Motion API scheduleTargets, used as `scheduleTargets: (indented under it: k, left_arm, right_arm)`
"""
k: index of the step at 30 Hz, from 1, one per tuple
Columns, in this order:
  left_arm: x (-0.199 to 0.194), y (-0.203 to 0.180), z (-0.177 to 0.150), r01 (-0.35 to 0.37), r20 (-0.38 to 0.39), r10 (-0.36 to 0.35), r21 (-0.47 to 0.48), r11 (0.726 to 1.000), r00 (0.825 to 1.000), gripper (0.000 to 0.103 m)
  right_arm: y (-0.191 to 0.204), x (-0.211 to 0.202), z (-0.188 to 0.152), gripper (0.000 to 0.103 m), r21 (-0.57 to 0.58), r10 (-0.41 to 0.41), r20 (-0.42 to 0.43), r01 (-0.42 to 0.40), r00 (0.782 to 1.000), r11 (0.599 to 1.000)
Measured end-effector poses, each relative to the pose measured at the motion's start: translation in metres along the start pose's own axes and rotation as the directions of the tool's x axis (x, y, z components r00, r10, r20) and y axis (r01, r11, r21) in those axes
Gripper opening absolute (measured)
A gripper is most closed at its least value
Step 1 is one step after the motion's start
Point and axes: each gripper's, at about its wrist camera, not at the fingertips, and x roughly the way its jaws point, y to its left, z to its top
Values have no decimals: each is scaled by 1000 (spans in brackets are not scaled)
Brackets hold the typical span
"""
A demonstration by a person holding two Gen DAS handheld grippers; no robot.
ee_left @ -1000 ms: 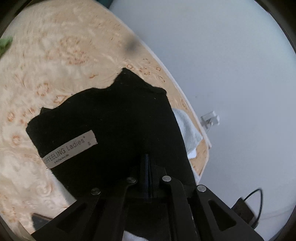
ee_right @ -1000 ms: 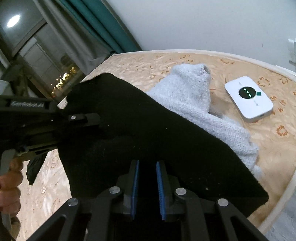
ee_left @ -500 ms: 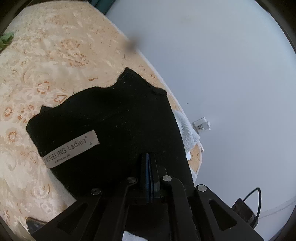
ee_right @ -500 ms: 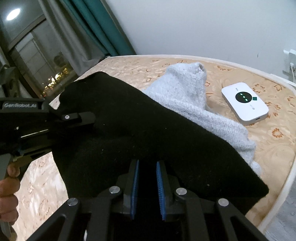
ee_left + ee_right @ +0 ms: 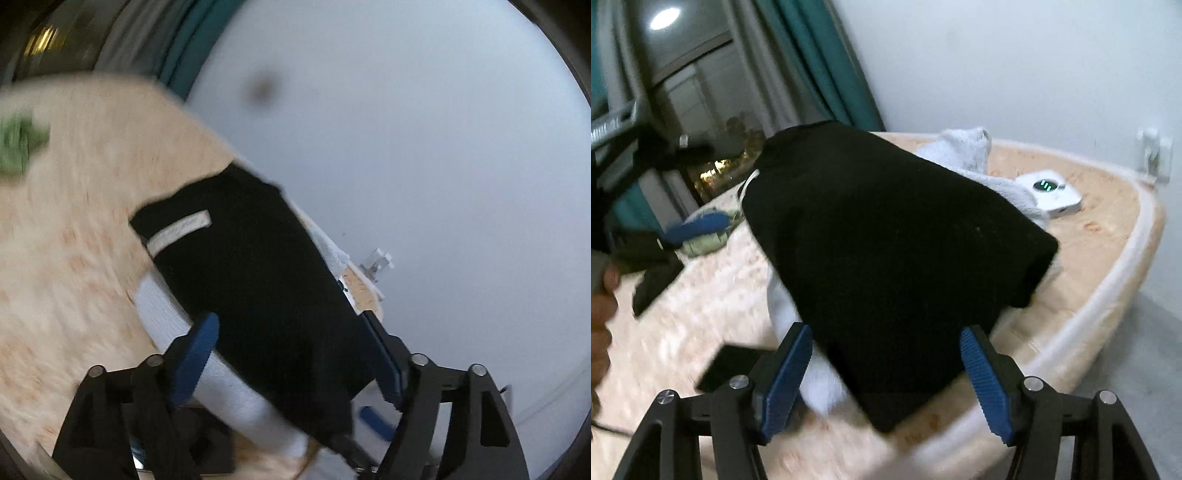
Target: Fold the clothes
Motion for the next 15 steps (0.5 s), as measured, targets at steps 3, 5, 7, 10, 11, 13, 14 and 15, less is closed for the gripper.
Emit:
scheduleTargets:
  k: [3, 5, 7, 10, 11, 13, 14, 15]
  left_arm:
    - [-14, -24, -15, -47, 35, 43, 121, 992, 998, 82]
    - [-22, -37, -23, -69, 60, 60, 175, 982, 996, 84]
    - [-30, -46, -32, -94, 98, 74, 216, 972, 992, 90]
    - [-42, -56, -43, -152, 168, 108, 275, 949, 980, 103]
    - [-44, -58, -48, -181, 188, 129, 297, 937, 974, 103]
    - [-50, -62, -57, -218, 200, 156, 344, 914, 967, 103]
    - [-54, -66, -63, -231, 205, 164, 365, 902, 965, 103]
    - [-57, -68, -68, -244, 214, 171, 383, 891, 962, 103]
  right_arm:
    - [7, -15, -8, 69, -48, -3, 32, 5, 999, 999]
    - [10, -17, -6, 69, -53, -5, 48, 8, 999, 999]
    - [12, -32, -7, 69, -54, -4, 81, 8, 997, 999]
    - [17, -50, -8, 71, -73, -36, 121, 45, 992, 996]
    - [20, -57, -9, 72, -83, -48, 133, 60, 990, 995]
    - [26, -68, -12, 74, -122, -73, 149, 92, 986, 988]
    - [28, -70, -13, 75, -140, -89, 160, 112, 983, 984]
    - [30, -74, -16, 75, -157, -98, 167, 125, 981, 980]
